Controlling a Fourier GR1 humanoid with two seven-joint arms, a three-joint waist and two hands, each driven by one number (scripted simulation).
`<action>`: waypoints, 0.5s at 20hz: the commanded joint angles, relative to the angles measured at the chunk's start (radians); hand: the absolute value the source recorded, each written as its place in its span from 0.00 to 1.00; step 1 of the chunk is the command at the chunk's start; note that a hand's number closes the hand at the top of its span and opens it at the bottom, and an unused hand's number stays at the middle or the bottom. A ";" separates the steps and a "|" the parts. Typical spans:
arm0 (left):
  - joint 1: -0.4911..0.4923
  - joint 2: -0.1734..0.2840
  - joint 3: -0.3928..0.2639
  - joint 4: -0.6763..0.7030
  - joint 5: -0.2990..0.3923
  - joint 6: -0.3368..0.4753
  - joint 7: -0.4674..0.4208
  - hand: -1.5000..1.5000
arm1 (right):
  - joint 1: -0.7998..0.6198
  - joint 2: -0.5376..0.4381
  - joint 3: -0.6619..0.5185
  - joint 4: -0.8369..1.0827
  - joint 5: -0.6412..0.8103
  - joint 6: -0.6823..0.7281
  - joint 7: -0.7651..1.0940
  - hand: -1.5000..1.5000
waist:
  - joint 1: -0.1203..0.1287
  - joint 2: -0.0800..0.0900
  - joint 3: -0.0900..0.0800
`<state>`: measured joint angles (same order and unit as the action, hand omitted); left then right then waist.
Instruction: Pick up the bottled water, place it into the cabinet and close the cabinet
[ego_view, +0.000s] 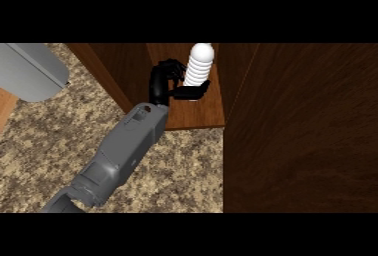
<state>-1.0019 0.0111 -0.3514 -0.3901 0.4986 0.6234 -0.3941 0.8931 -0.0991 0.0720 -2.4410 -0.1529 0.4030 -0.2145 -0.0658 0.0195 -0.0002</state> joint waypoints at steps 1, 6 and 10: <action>-0.019 -0.002 0.043 0.120 -0.002 0.029 -0.033 1.00 | 0.052 -0.009 -0.034 -0.065 -0.125 0.026 0.004 0.00 | -0.010 0.000 0.000; -0.041 0.002 0.131 0.173 0.046 0.014 -0.115 1.00 | 0.012 -0.019 -0.061 -0.012 -0.120 0.045 -0.023 0.00 | -0.015 0.007 -0.001; -0.108 0.040 0.099 0.243 -0.005 0.024 -0.105 0.00 | 0.017 -0.001 -0.001 -0.009 -0.072 0.051 -0.015 0.00 | -0.029 0.014 -0.001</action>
<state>-1.0602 0.0390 -0.2508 -0.2069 0.5157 0.6359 -0.4949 0.8996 -0.1027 0.0492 -2.4200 -0.1707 0.4429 -0.2521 -0.0854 0.0290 -0.0013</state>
